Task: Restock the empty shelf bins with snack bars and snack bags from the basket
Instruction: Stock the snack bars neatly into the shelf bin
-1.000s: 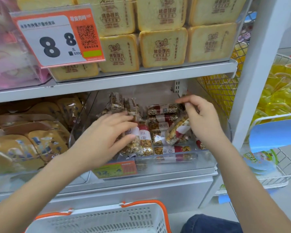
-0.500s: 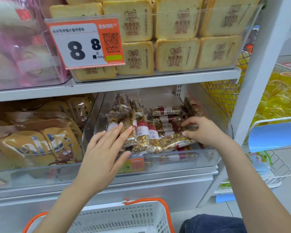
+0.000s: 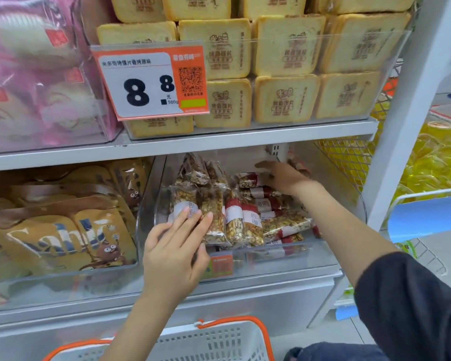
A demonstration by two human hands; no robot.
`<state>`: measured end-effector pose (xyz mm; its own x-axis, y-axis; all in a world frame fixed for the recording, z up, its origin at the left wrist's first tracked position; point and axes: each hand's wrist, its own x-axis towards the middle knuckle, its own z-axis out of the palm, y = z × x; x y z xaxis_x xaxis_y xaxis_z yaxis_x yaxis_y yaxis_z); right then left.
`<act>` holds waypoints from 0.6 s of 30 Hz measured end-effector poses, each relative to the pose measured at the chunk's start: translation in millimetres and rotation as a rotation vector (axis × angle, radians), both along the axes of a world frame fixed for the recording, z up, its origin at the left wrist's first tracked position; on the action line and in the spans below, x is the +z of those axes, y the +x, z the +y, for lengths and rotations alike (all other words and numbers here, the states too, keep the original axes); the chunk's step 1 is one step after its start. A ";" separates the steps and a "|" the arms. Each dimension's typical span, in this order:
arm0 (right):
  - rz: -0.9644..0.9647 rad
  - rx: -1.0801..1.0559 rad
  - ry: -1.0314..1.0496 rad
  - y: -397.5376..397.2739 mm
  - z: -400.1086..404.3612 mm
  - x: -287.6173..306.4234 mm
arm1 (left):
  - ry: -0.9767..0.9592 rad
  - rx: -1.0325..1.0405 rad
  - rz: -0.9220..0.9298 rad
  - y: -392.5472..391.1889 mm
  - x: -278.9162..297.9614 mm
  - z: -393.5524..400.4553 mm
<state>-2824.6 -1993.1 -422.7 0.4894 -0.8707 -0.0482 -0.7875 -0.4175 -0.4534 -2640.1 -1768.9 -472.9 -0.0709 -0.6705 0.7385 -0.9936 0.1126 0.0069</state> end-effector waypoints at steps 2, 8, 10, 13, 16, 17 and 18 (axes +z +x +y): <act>0.073 0.083 0.008 6.5 -10.1 -9.7 | -0.021 -0.005 -0.001 1.1 -2.7 -0.7; -0.190 -0.009 -0.201 -0.7 -16.6 -1.2 | -0.058 0.002 0.025 1.6 -8.8 -4.3; -0.215 -0.066 -0.228 -2.4 -8.2 7.0 | -0.072 0.007 0.031 1.6 -9.5 -4.7; -0.038 -0.082 -0.091 -1.8 -3.3 7.1 | -0.086 0.006 0.039 -0.5 -9.1 -5.8; 0.087 0.029 0.077 -2.7 -10.5 3.4 | -0.072 0.010 0.035 -0.2 -8.6 -3.9; 0.121 0.061 0.074 -3.3 -11.5 4.7 | -0.072 0.011 0.036 -0.2 -8.1 -3.3; 0.166 0.102 0.034 -3.9 -10.4 5.5 | -0.073 0.015 0.035 -0.6 -8.5 -2.8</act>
